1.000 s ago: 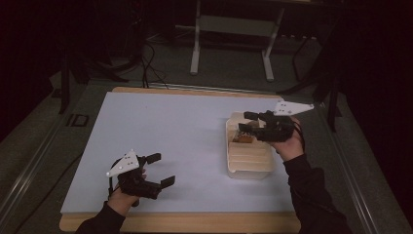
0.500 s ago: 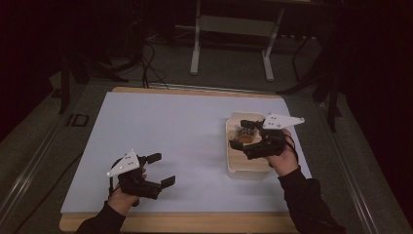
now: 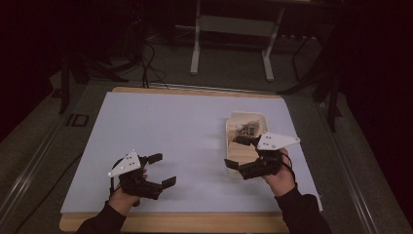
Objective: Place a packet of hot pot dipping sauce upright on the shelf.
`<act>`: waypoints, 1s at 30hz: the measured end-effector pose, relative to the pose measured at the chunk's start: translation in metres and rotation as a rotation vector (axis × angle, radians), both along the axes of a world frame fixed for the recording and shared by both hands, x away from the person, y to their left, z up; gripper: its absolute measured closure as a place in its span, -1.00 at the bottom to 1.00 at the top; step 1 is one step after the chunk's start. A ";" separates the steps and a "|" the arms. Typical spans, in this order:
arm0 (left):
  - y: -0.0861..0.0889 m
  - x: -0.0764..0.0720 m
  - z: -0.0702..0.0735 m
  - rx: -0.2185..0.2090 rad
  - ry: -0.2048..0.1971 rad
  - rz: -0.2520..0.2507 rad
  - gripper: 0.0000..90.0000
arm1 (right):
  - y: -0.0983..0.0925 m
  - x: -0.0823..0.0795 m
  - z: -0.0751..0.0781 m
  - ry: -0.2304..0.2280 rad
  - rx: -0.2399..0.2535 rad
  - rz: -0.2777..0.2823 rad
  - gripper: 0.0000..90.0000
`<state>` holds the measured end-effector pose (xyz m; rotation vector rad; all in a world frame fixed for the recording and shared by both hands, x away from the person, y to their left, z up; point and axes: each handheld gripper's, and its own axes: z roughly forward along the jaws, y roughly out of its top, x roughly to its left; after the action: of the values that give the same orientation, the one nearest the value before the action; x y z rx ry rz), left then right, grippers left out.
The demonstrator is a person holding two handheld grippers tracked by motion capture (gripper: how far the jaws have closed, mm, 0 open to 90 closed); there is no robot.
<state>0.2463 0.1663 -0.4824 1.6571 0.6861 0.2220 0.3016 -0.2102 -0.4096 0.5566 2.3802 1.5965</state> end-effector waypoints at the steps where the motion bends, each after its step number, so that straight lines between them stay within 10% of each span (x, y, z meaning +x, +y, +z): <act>1: 0.000 0.000 0.000 -0.001 0.000 0.000 -0.94 | 0.001 -0.002 -0.002 0.001 0.000 -0.002 -0.69; 13: -0.002 0.000 -0.004 0.005 0.005 -0.014 -0.94 | 0.008 -0.023 -0.031 0.035 -0.028 0.028 -0.69; 30: 0.008 -0.001 -0.001 0.037 -0.026 0.024 -0.94 | -0.007 -0.042 -0.050 -0.048 -0.044 0.040 -0.68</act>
<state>0.2455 0.1738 -0.4836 1.6791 0.6865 0.2743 0.2597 -0.2173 -0.4593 0.4596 2.3998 1.5518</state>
